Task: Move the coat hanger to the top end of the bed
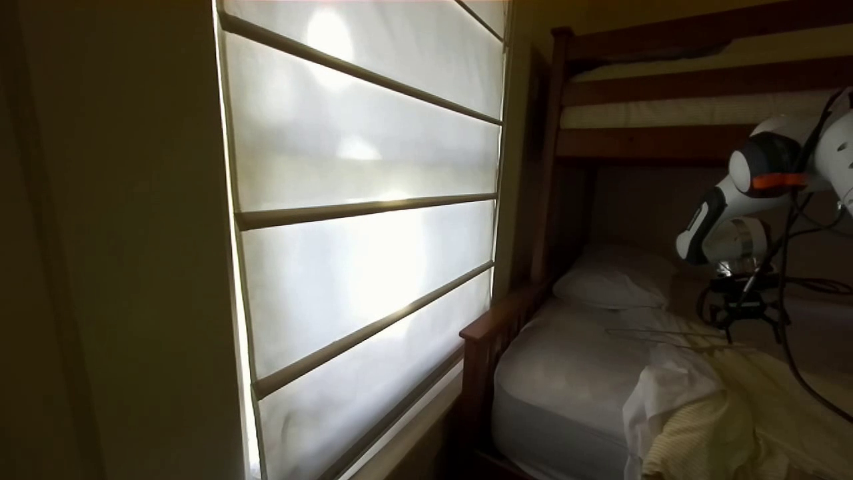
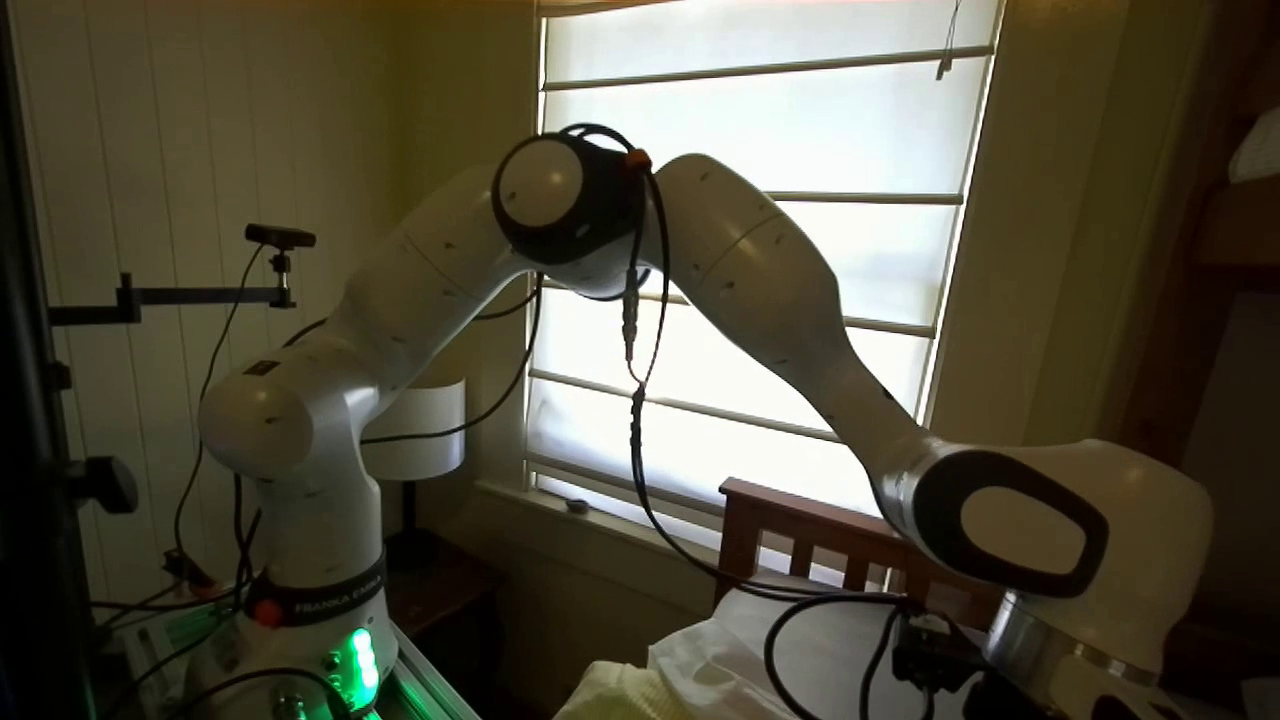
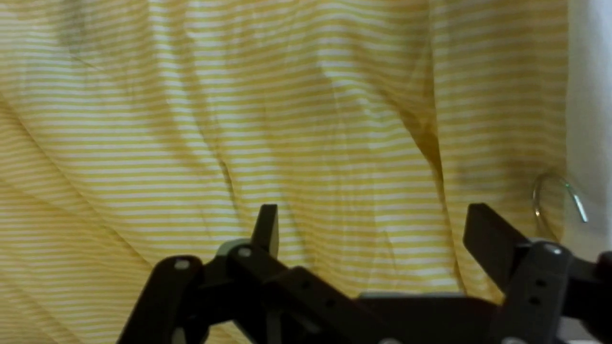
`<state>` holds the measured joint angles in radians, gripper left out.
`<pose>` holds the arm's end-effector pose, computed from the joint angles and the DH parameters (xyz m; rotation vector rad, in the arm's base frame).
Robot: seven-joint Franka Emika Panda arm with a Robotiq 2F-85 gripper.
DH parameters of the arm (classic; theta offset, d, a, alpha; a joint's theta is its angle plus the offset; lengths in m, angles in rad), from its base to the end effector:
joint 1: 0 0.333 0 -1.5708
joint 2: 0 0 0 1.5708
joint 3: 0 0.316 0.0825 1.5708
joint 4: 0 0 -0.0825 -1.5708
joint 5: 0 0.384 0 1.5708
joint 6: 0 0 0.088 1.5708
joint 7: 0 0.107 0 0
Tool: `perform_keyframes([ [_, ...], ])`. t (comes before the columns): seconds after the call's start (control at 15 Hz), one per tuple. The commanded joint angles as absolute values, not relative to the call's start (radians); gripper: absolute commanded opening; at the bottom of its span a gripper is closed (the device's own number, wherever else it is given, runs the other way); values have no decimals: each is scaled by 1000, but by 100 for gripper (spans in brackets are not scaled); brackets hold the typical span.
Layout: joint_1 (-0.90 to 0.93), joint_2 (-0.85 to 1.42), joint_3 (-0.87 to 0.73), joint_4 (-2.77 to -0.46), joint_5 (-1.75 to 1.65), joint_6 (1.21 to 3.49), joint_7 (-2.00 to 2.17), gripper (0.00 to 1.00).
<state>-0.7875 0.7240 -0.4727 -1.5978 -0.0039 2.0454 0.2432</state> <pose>0.2419 -0.6266 0.2296 2.2068 -1.9129 -0.4896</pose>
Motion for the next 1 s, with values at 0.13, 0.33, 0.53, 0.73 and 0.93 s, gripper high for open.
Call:
perform_keyframes([
  [0.13,-800,727,-453,-1601,13,2102,276,100],
  [0.33,-798,731,-447,-1610,23,2157,303,100],
  [0.53,-803,731,-424,-1609,57,2172,323,100],
  [0.73,-788,727,-419,-1620,82,2184,357,100],
  [0.93,-786,741,-425,-1591,56,2160,333,100],
])
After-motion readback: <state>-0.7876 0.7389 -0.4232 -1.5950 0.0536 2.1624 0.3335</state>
